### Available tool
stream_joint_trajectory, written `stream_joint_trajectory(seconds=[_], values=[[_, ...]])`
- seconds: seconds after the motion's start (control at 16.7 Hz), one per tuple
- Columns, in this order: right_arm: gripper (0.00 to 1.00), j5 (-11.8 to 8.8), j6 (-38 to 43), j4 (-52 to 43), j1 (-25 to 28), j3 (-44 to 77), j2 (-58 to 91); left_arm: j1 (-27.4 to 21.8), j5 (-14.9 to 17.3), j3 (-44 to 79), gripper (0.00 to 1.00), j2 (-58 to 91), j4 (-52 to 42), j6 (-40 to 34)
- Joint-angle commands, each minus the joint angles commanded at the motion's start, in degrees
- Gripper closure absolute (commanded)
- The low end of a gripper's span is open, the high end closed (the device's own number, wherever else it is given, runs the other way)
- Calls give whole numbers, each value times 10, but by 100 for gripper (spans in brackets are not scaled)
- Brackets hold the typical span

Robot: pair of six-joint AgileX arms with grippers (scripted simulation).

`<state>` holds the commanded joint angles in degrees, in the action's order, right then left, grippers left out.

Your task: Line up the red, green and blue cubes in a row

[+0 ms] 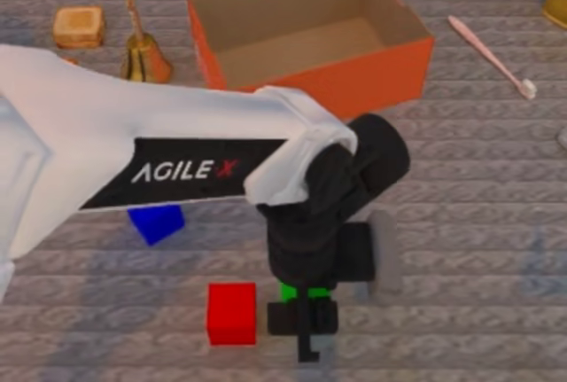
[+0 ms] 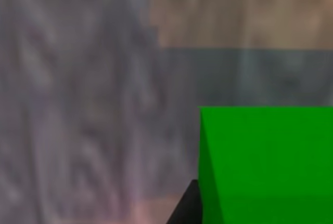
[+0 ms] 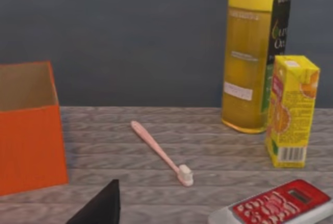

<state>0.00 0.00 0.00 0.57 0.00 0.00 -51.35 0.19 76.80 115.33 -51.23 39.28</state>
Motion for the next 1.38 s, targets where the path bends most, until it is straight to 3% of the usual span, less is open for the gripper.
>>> stream_joint_trajectory(seconds=[0.18,0.96,1.38], values=[[0,0,0,0,0,0,0,0,0,0,100,0,0,0],[0,0,0,0,0,0,0,0,0,0,2,0,0,0],[0,0,0,0,0,0,0,0,0,0,0,0,0,0]])
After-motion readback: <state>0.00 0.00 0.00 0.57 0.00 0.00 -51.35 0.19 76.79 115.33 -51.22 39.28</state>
